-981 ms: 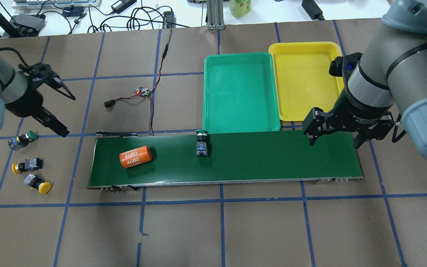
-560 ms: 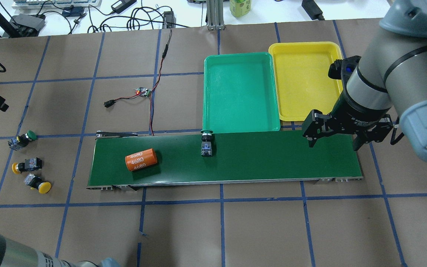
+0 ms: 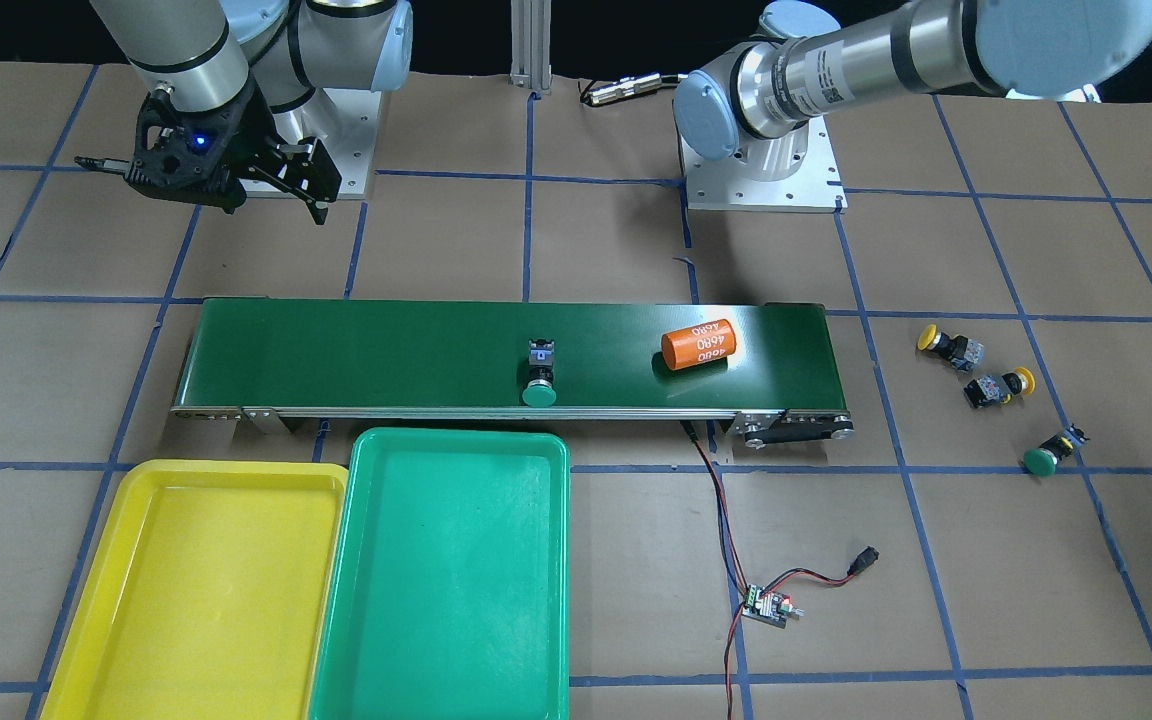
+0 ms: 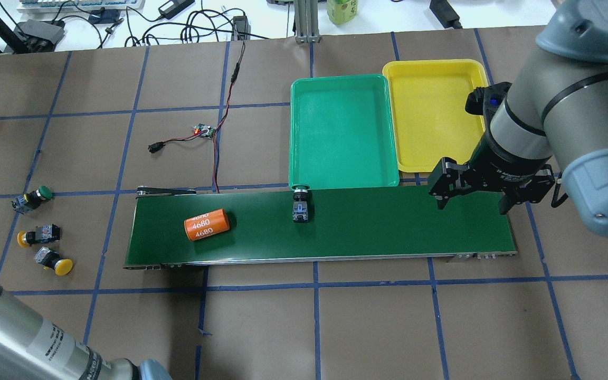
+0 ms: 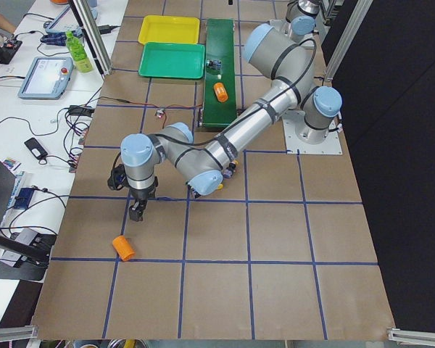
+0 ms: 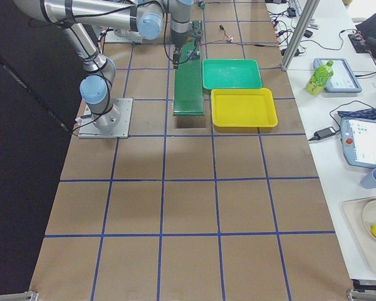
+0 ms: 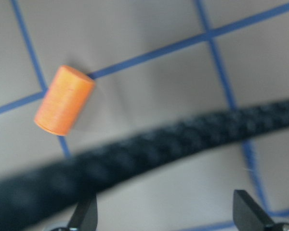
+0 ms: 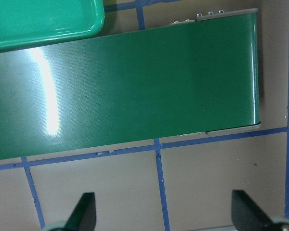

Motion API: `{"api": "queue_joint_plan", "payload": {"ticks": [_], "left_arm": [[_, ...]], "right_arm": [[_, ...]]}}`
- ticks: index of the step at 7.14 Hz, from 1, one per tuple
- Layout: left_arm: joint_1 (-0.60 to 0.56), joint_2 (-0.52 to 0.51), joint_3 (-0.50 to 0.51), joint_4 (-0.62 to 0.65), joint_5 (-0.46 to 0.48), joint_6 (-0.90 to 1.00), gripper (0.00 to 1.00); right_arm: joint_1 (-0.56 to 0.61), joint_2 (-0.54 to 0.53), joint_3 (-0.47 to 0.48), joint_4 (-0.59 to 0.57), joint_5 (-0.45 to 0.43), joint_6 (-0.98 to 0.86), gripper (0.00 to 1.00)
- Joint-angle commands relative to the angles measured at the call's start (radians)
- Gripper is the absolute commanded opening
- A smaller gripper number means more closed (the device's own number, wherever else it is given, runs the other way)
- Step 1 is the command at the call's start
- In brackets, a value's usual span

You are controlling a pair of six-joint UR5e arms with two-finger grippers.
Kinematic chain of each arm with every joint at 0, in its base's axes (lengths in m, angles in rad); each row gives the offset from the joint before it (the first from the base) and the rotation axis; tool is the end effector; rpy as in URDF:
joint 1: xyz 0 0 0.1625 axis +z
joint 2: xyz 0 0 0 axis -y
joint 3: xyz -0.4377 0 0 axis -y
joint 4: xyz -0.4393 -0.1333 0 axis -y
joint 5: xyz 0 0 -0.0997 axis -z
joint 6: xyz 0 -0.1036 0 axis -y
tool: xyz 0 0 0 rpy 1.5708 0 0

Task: Sort buttons by color to trays
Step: 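Reach the left gripper to the far orange battery and grasp it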

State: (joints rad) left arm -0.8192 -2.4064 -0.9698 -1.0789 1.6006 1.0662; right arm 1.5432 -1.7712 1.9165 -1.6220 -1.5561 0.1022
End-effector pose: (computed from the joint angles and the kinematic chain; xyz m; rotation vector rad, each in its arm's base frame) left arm 0.5021 -0.7279 0.2792 0.4509 2.8788 -0.1974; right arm 0.1227 -0.4406 0.4153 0.2039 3.1203 0.1480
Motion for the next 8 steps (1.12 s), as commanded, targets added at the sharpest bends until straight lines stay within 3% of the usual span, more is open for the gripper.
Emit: {"api": "queue_joint_plan", "payload": {"ticks": [1,8], "left_arm": [[0.046,-0.135,0.135,0.028,-0.043,0.092,1.0],[0.057,-0.22,0.126,0.037,-0.071,0.115,1.0]], "right_arm": [[0.002,0.007,0.004,-0.027,-0.001,-0.004,1.0],[0.0,0.026,0.004,-0.042,0.002,0.001,1.0]]}}
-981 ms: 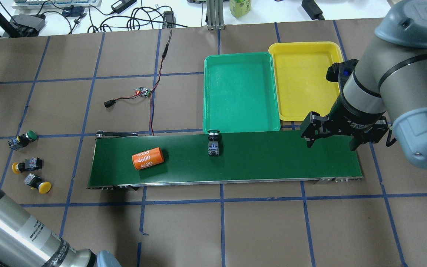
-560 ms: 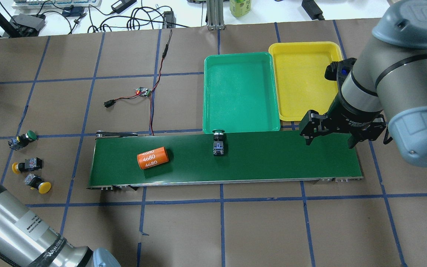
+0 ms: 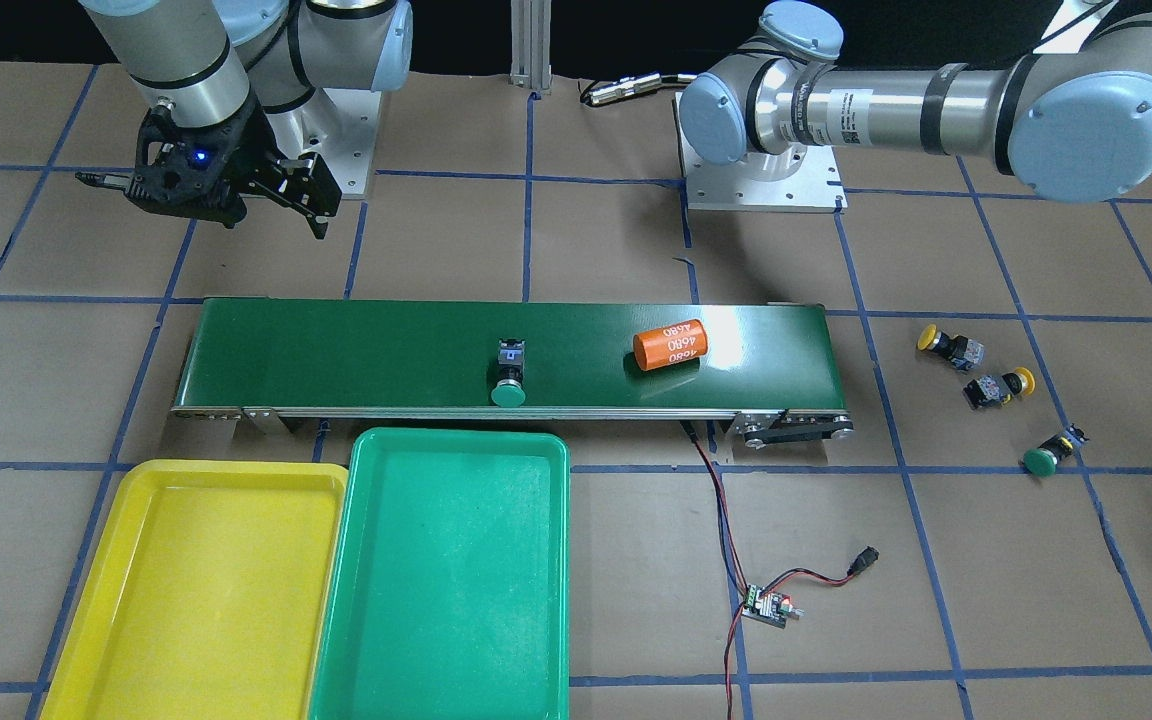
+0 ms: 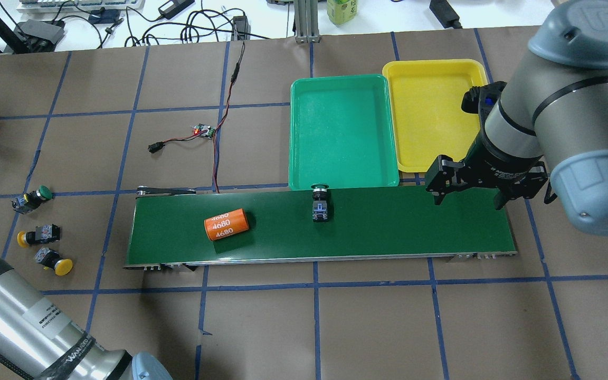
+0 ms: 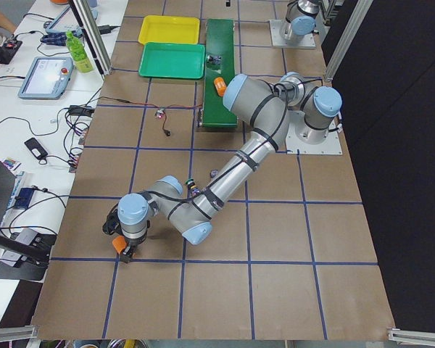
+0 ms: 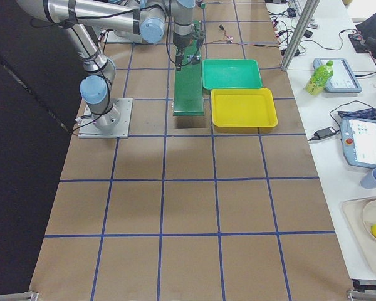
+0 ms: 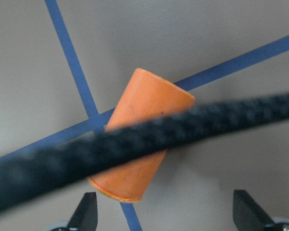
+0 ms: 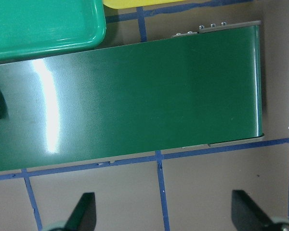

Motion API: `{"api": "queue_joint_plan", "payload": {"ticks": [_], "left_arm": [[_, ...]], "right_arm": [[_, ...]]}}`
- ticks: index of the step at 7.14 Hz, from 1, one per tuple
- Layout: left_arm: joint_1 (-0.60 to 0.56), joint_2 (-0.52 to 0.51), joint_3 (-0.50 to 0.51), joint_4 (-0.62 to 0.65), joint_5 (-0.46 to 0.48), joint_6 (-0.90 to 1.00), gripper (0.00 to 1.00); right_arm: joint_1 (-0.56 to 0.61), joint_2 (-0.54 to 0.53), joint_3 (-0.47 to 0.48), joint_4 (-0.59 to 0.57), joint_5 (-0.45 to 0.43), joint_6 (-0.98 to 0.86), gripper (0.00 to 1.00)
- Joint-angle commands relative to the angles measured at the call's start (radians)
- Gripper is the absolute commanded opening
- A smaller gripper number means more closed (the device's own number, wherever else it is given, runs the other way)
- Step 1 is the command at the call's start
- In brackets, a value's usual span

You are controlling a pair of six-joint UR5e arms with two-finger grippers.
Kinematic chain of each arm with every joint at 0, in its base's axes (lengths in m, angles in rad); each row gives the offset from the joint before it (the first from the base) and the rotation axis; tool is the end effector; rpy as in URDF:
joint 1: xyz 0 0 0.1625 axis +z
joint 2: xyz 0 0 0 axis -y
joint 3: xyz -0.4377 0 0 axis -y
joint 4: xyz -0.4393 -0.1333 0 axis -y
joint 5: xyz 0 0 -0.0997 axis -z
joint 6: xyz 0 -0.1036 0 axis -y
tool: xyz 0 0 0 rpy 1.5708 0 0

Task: Sort buttons by color to trays
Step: 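Lift the battery with the left gripper while the right approaches the button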

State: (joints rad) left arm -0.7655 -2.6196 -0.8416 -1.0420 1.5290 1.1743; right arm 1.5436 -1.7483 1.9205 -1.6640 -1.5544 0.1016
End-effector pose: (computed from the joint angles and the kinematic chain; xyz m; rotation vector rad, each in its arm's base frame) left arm 0.5647 -0.7336 0.1622 0.5534 2.9296 -0.2239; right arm 0.1228 -0.4502 0.4069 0.2022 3.1191 0.1244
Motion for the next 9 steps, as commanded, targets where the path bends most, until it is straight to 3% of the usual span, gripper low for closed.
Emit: {"api": "queue_joint_plan", "payload": {"ticks": [1,6,9], "left_arm": [[0.006,-0.01,-0.004,0.0,0.0,0.007,1.0],[0.025,-0.007,0.033,0.002,0.0,0.105,1.0],[0.028,-0.014,0.045,0.002,-0.044,0.154,1.0]], "right_arm": [[0.0,0.003,0.0,0.0,0.002,0.001,1.0],[0.003,0.026,0.0,-0.042,0.014,0.003,1.0],[0.004,0.072,0.003,-0.085,0.076,0.003,1.0]]}}
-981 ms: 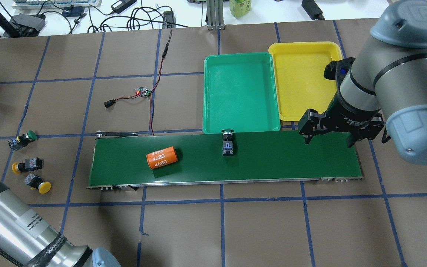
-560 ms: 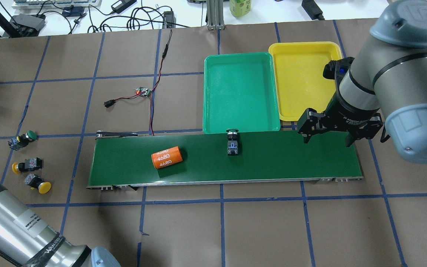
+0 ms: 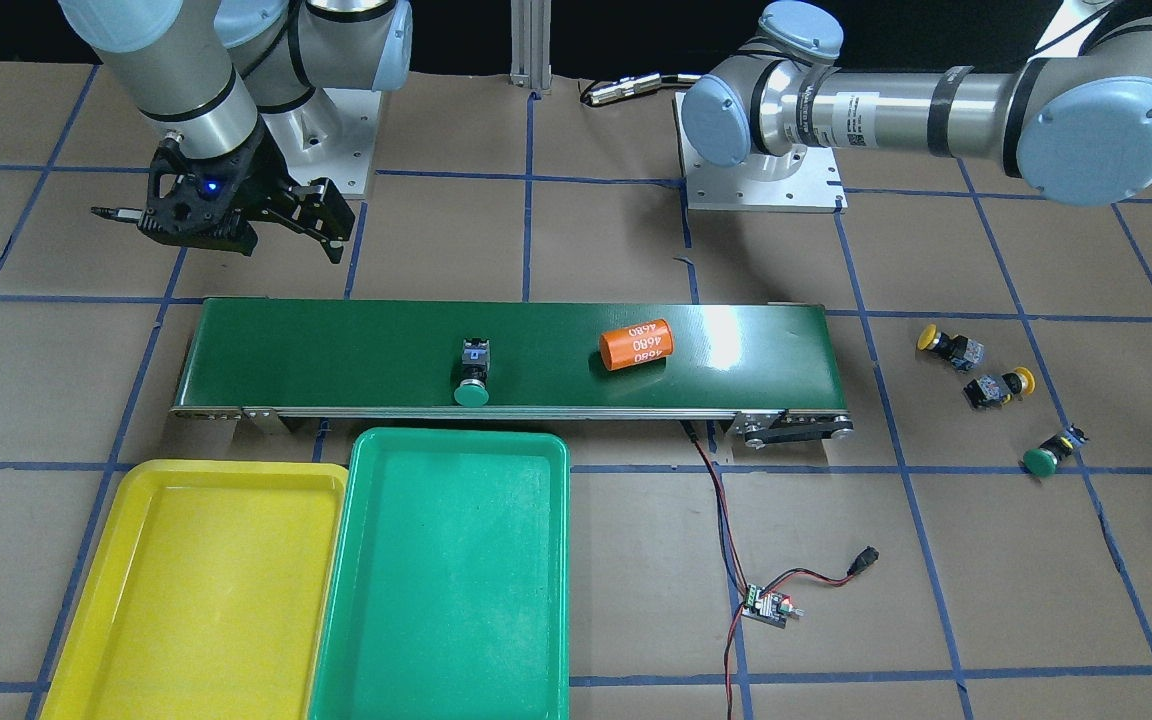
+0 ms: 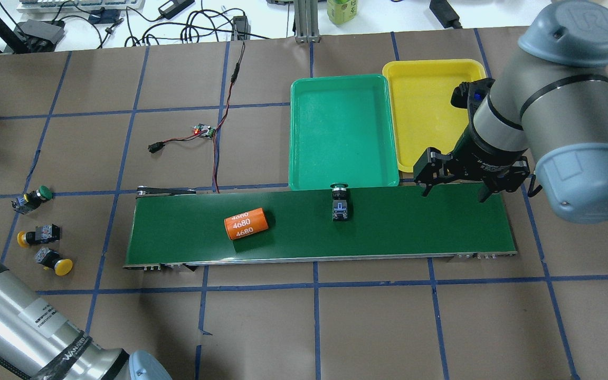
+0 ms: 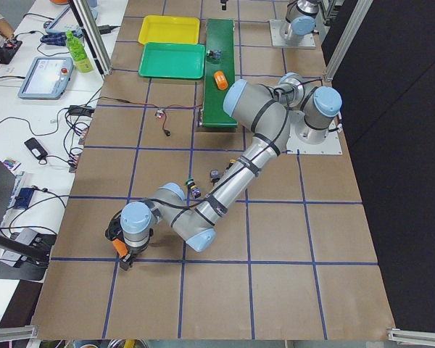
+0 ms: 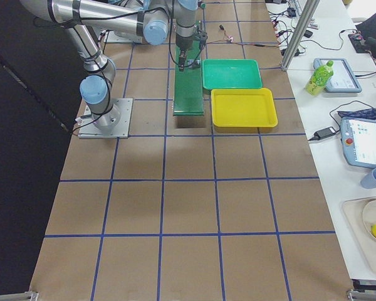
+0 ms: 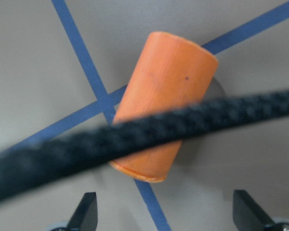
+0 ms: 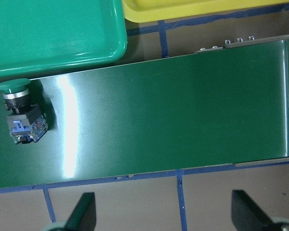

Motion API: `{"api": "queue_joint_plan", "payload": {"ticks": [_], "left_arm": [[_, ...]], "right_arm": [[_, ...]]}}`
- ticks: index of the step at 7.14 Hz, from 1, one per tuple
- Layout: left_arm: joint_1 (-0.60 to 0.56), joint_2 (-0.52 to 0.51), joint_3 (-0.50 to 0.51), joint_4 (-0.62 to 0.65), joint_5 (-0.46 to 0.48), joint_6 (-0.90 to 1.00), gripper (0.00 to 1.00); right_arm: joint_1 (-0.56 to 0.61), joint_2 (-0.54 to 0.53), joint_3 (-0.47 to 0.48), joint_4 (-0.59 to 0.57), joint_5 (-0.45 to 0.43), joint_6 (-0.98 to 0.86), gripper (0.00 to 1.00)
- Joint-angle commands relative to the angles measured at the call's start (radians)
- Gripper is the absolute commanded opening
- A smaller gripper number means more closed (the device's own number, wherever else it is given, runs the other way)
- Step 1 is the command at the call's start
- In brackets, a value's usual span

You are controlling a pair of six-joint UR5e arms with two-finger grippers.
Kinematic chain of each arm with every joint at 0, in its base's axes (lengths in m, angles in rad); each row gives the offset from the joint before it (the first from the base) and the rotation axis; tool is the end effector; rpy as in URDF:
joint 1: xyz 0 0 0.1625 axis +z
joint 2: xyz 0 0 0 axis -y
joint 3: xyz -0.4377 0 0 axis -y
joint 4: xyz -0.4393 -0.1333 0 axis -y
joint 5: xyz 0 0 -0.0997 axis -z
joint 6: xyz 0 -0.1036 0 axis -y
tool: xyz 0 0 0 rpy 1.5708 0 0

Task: Sort buttons by color to trays
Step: 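Lift the battery with the left gripper while the right approaches the button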

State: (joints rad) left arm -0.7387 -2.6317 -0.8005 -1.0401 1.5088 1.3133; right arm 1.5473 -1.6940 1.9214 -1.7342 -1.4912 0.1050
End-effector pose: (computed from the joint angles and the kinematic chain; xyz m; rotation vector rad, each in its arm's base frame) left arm 0.5893 -0.7257 0.1735 0.7136 2.8622 -0.2504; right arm 0.1305 -0.4703 0.3884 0.2006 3.0564 0.1029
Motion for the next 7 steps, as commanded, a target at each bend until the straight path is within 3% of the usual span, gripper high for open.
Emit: {"api": "queue_joint_plan", "payload": {"ticks": [1,3,6,7], "left_arm": [[0.001,0.008,0.006,0.0,-0.028,0.053,1.0],[0.004,0.001,0.001,0.0,-0.192,0.16,1.0],[0.002,-0.007,-0.005,0.0,-0.199,0.172,1.0],[0.002,-0.01,-0.005,0.0,-0.199,0.172,0.92]], "right_arm": [[0.002,0.039,0.002,-0.046,0.012,-0.001,1.0],[0.003,0.069,0.001,-0.07,0.012,-0.002,1.0],[0.004,0.094,0.002,-0.125,0.014,0.002,1.0],[0.014,0.105,0.002,-0.131,0.022,0.001,1.0]]}}
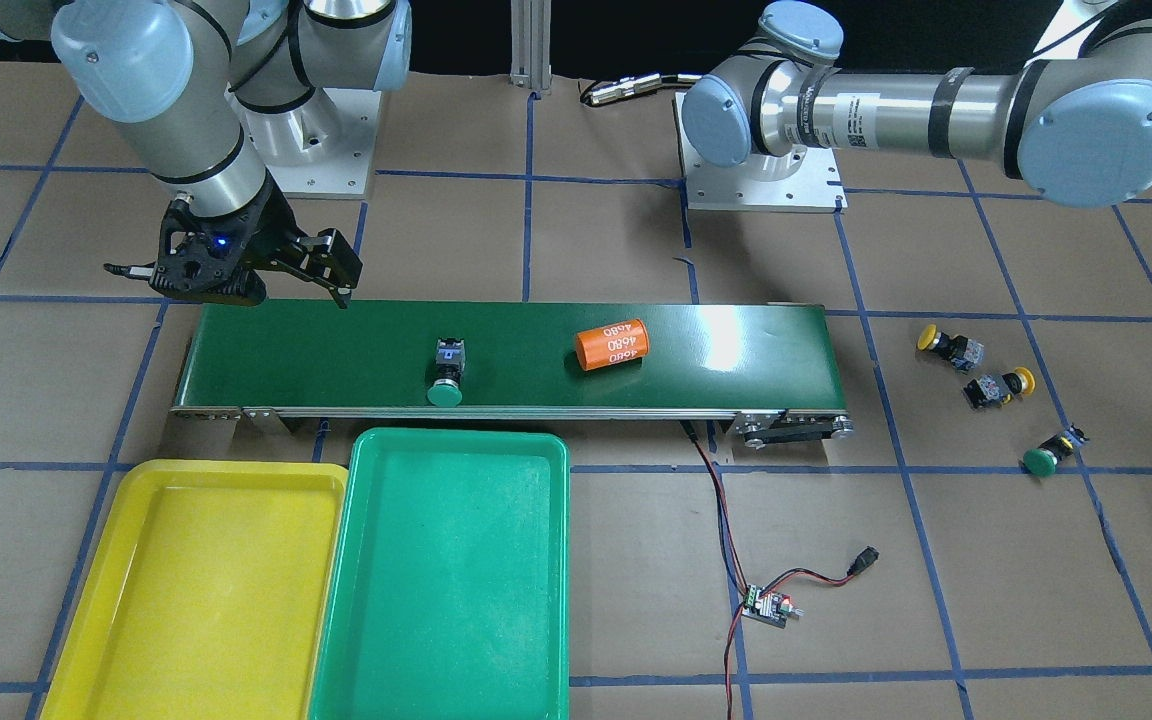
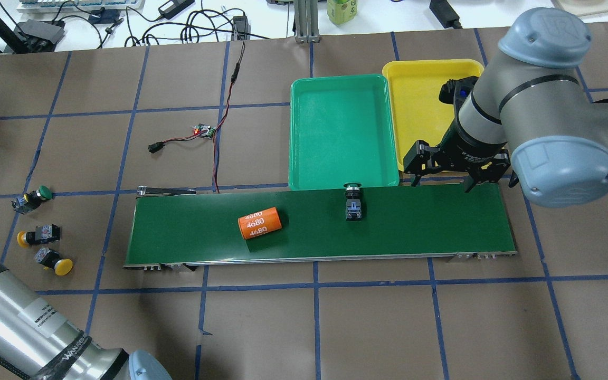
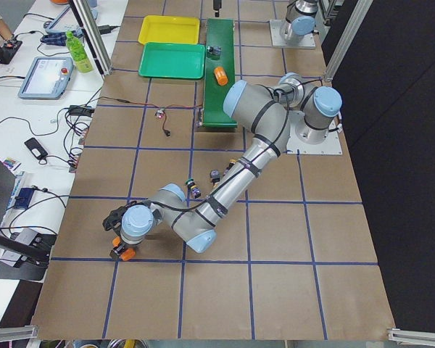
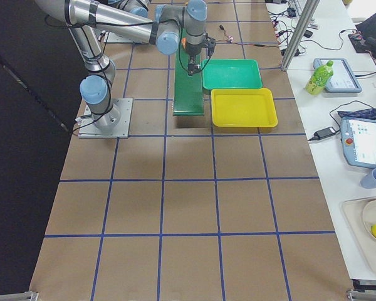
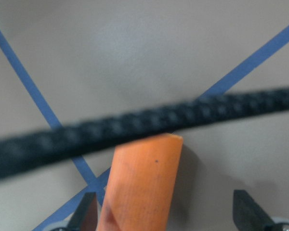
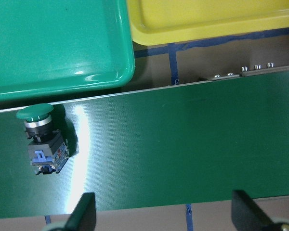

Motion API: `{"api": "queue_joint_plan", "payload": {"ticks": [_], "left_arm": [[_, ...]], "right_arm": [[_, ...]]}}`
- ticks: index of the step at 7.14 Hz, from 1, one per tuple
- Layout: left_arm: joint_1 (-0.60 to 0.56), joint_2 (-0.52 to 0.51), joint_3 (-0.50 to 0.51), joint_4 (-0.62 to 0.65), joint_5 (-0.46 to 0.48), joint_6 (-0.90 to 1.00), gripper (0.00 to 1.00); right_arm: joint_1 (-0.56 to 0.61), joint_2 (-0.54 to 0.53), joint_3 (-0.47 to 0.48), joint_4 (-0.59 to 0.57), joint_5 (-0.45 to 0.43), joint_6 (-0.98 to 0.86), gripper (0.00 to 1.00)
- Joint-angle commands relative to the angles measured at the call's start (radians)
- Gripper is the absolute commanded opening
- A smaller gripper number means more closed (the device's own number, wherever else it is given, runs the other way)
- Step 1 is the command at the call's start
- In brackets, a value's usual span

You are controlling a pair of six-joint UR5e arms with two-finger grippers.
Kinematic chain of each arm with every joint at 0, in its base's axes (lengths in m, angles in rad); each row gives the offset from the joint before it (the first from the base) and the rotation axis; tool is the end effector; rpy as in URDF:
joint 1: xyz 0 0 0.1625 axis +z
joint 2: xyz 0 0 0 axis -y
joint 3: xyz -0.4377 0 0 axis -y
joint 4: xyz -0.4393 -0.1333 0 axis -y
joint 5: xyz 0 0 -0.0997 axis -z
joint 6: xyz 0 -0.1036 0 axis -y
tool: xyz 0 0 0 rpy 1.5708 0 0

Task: Sort buttons by color to trays
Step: 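Grasp the green button with the right gripper while the left carries the battery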

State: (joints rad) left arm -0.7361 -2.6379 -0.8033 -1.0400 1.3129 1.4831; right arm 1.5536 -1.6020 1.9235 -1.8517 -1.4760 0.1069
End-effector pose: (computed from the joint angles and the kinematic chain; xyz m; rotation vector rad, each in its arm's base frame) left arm 0.5768 -0.7381 0.1694 0.9962 2.8229 -0.4948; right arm 0.1345 -0.5010 0.3541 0.1919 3.0419 0.0683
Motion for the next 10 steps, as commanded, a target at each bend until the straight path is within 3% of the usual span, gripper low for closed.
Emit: {"api": "queue_joint_plan", "payload": {"ticks": [1,4,5,8,9,10], "left_arm": [[0.0,-0.007,-0.002,0.0,-0.001,0.003,0.73],[0.0,0.008,-0.002,-0.008,0.008,-0.004,0.19],[0.0,0.028,-0.004,-0.037,0.014,-0.015,0.07],[-0.083,0.233,-0.08,-0.41,0.057,-0.241,0.07],[-0.139,0.33,-0.167,-0.428,0.099,-0.309,0.0],[-0.213,0.426,-0.294,-0.423,0.199,-0.313,0.0]], "right_arm": [[0.04,0.029,0.0,-0.014,0.058,0.004,1.0],[0.13,0.117,0.003,-0.086,0.043,0.126,1.0],[0.137,0.143,0.02,-0.112,0.028,0.134,1.0],[0.141,0.18,0.038,-0.153,0.042,0.177,1.0],[0.141,0.203,0.038,-0.159,0.042,0.18,1.0],[0.141,0.221,0.038,-0.161,0.042,0.178,0.95]]}}
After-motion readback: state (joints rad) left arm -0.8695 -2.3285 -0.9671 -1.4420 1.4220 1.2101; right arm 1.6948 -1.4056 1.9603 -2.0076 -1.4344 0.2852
